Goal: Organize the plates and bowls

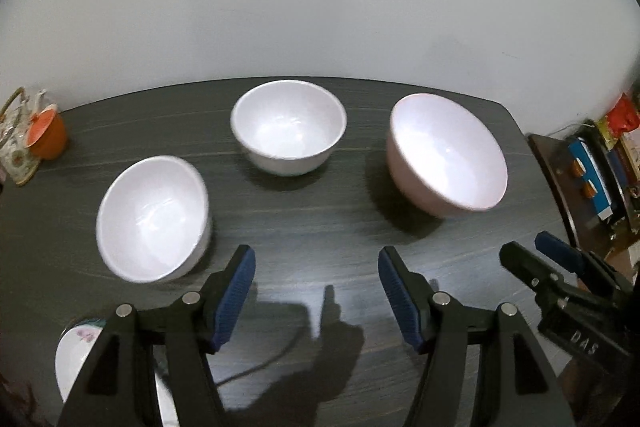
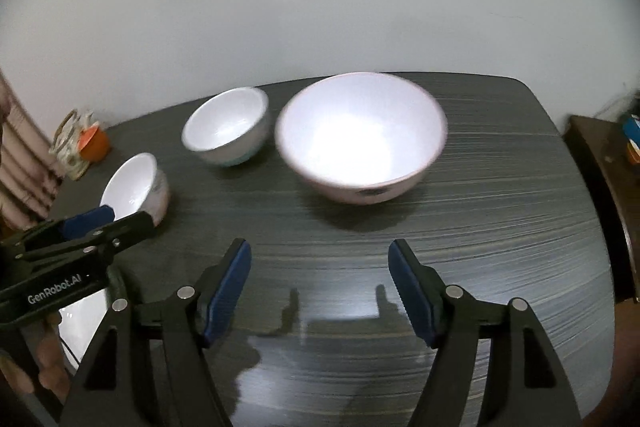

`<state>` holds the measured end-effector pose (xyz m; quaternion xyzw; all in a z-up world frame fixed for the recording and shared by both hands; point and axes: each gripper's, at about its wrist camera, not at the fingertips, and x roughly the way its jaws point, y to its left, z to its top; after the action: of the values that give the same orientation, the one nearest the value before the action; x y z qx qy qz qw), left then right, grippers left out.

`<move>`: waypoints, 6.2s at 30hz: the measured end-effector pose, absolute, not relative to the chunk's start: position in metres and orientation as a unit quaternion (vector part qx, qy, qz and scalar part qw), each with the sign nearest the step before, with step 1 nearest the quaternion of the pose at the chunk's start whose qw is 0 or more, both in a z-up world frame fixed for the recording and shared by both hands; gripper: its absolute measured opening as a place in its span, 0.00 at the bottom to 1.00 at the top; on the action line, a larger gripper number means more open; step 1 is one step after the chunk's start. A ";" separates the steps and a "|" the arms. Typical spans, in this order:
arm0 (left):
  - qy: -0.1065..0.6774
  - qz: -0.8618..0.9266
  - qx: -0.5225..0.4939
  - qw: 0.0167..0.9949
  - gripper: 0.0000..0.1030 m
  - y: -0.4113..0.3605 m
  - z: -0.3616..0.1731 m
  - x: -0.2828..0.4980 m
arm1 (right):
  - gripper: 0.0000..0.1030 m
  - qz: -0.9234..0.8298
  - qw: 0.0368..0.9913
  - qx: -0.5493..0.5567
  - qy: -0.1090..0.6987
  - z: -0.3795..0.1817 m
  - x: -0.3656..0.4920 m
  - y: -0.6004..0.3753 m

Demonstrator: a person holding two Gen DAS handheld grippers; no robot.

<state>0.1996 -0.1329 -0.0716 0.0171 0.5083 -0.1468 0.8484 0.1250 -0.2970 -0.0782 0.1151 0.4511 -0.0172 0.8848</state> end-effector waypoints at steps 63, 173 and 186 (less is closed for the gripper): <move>0.568 -0.149 -0.035 0.809 0.14 -0.123 -0.029 0.159 | 0.18 -0.023 0.817 0.227 0.530 -0.063 0.158 -0.304; 0.571 -0.069 -0.107 0.811 0.41 -0.003 -0.081 0.084 | 0.53 0.009 0.833 0.170 0.527 -0.087 0.053 -0.204; 0.556 -0.036 -0.115 0.822 0.41 0.036 -0.067 0.102 | 0.53 0.057 0.845 0.133 0.514 -0.057 0.084 -0.170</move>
<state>0.1020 0.0358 -0.0668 -0.1154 0.5559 -0.0363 0.8224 0.0841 -0.1699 -0.0572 0.1333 0.5144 0.0565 0.8452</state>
